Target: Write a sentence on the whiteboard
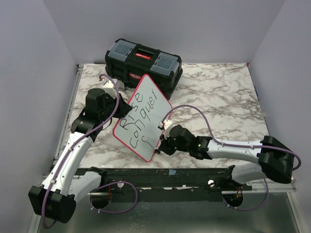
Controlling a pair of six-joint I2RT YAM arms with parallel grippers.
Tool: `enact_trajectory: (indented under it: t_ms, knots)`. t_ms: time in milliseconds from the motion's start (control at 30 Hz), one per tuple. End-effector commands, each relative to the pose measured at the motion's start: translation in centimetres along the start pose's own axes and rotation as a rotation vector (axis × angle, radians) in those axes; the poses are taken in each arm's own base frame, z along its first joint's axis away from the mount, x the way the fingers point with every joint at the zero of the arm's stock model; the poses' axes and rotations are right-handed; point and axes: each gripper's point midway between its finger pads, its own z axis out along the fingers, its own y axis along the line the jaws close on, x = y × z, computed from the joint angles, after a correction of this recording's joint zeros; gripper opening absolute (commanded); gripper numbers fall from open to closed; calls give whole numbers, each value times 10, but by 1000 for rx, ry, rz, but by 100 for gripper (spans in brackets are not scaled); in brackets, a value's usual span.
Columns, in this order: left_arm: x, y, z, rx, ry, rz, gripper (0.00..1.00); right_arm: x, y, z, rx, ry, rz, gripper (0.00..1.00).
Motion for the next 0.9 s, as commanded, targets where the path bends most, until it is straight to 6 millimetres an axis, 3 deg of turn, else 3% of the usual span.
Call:
enact_trajectory:
  t_ms: [0,400,733,867]
  knots:
    - [22,12,-1,-38,75,88,0,9,4,5,-14,17,12,1]
    - [22,12,-2,-37,73,89,0,1,21,1,-81,17,-10,1]
    - [21,12,-3,-38,71,90,0,-28,33,-10,-121,-49,-12,1]
    - [20,11,-4,-37,64,92,0,-45,37,-24,-129,-107,-8,1]
